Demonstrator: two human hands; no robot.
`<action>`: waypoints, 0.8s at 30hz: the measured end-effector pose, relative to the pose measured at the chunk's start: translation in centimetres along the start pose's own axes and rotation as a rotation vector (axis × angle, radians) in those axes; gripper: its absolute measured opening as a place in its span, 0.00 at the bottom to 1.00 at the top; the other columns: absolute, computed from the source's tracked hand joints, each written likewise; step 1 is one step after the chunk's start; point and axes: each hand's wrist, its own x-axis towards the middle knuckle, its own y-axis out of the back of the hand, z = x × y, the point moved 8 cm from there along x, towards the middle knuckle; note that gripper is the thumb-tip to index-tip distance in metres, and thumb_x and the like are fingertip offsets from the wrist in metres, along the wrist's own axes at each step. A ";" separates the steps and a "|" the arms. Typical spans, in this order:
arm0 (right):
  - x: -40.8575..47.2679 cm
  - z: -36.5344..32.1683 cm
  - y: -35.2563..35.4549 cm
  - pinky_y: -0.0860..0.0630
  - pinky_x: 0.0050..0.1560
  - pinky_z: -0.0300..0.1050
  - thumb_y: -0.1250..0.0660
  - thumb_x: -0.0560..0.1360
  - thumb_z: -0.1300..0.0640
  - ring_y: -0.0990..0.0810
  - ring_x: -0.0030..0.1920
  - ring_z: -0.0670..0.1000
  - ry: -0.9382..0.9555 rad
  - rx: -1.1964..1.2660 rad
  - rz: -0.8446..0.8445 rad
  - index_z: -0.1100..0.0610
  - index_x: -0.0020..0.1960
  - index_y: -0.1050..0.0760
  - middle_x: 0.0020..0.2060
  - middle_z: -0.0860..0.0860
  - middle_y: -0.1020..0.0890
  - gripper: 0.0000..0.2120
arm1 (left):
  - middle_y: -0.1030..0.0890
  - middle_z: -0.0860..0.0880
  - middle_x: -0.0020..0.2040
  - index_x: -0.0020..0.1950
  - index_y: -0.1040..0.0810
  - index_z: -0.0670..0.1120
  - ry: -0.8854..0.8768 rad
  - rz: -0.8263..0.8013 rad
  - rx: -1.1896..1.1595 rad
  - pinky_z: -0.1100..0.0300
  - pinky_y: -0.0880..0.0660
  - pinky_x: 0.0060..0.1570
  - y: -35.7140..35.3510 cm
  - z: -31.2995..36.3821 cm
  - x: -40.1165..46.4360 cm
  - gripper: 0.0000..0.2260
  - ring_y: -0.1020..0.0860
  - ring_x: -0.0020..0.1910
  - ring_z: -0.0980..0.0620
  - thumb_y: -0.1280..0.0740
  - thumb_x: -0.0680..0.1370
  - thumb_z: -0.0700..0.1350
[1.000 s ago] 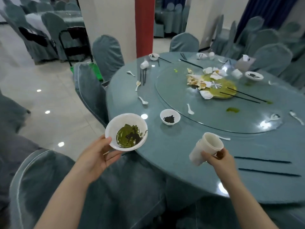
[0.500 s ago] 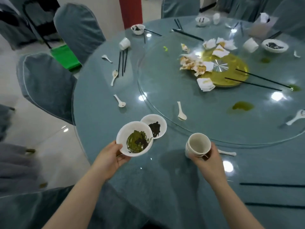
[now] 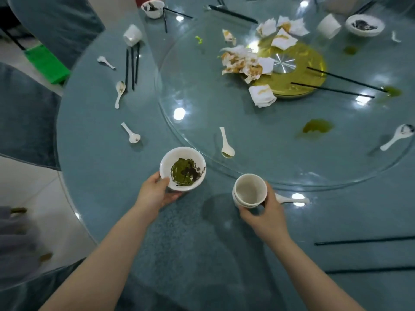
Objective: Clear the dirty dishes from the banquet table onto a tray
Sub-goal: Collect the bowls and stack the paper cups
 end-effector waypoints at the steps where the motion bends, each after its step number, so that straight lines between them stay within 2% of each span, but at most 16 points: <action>1: 0.0 0.0 0.0 0.33 0.46 0.21 0.23 0.63 0.58 0.25 0.52 0.31 0.008 -0.009 0.002 0.28 0.56 0.35 0.51 0.28 0.24 0.35 | 0.22 0.49 0.49 0.60 0.30 0.52 -0.011 0.011 0.046 0.63 0.22 0.27 -0.2 0.1 0.2 0.11 0.18 0.34 0.49 0.41 0.81 0.39; 3: 0.0 0.1 -0.1 0.32 0.47 0.21 0.24 0.63 0.56 0.25 0.53 0.32 0.015 -0.017 0.001 0.28 0.57 0.36 0.52 0.28 0.24 0.34 | 0.23 0.48 0.51 0.60 0.33 0.55 -0.071 0.019 0.138 0.62 0.22 0.26 -0.4 0.3 0.5 0.15 0.18 0.35 0.46 0.39 0.79 0.36; 5: -0.1 0.2 -0.2 0.32 0.47 0.21 0.25 0.63 0.54 0.25 0.53 0.32 0.007 -0.014 -0.001 0.28 0.57 0.36 0.52 0.29 0.24 0.33 | 0.25 0.47 0.55 0.60 0.35 0.58 -0.159 0.001 0.193 0.61 0.22 0.28 -0.7 0.7 0.8 0.21 0.18 0.43 0.43 0.39 0.77 0.33; 7: -0.1 0.4 -0.3 0.32 0.47 0.21 0.25 0.63 0.55 0.26 0.53 0.32 -0.010 -0.010 -0.006 0.28 0.57 0.36 0.52 0.29 0.24 0.34 | 0.26 0.47 0.56 0.61 0.36 0.60 -0.185 -0.001 0.190 0.63 0.22 0.28 -0.6 0.7 0.9 0.26 0.21 0.48 0.44 0.38 0.75 0.31; 10: -0.1 0.5 -0.4 0.32 0.46 0.20 0.25 0.63 0.55 0.26 0.52 0.31 -0.034 -0.007 -0.019 0.26 0.56 0.36 0.52 0.28 0.24 0.34 | 0.26 0.42 0.57 0.67 0.34 0.50 -0.054 0.028 0.137 0.59 0.21 0.33 0.5 -0.8 1.1 0.25 0.22 0.52 0.42 0.35 0.74 0.31; 12: -0.1 0.3 -0.5 0.30 0.45 0.23 0.25 0.63 0.56 0.25 0.52 0.31 -0.048 0.017 -0.044 0.27 0.56 0.36 0.51 0.28 0.24 0.33 | 0.24 0.39 0.58 0.67 0.31 0.41 0.022 0.006 0.121 0.56 0.20 0.37 1.3 -1.8 0.7 0.21 0.20 0.51 0.42 0.35 0.75 0.31; 15: -0.1 -0.1 -1.3 0.27 0.46 0.28 0.23 0.62 0.56 0.22 0.51 0.34 -0.073 0.095 -0.087 0.32 0.56 0.32 0.50 0.30 0.22 0.31 | 0.20 0.40 0.52 0.60 0.26 0.37 0.023 -0.024 0.098 0.60 0.20 0.35 3.3 -2.3 -0.9 0.13 0.19 0.45 0.47 0.36 0.76 0.32; 20: -1.3 -3.8 -4.6 0.25 0.45 0.32 0.24 0.55 0.45 0.21 0.51 0.36 -0.033 0.180 -0.157 0.32 0.53 0.29 0.51 0.33 0.20 0.29 | 0.17 0.45 0.46 0.53 0.23 0.44 -0.105 0.014 0.056 0.65 0.22 0.32 9.2 -0.9 -5.4 0.10 0.18 0.38 0.52 0.36 0.76 0.32; 24: -3.6 -8.6 -9.5 0.24 0.45 0.31 0.22 0.56 0.48 0.19 0.49 0.38 0.069 0.218 -0.288 0.39 0.54 0.27 0.50 0.35 0.19 0.28 | 0.15 0.49 0.40 0.47 0.21 0.49 -0.216 0.092 0.091 0.65 0.22 0.33 15.2 0.4 -10.1 0.10 0.17 0.36 0.54 0.34 0.76 0.34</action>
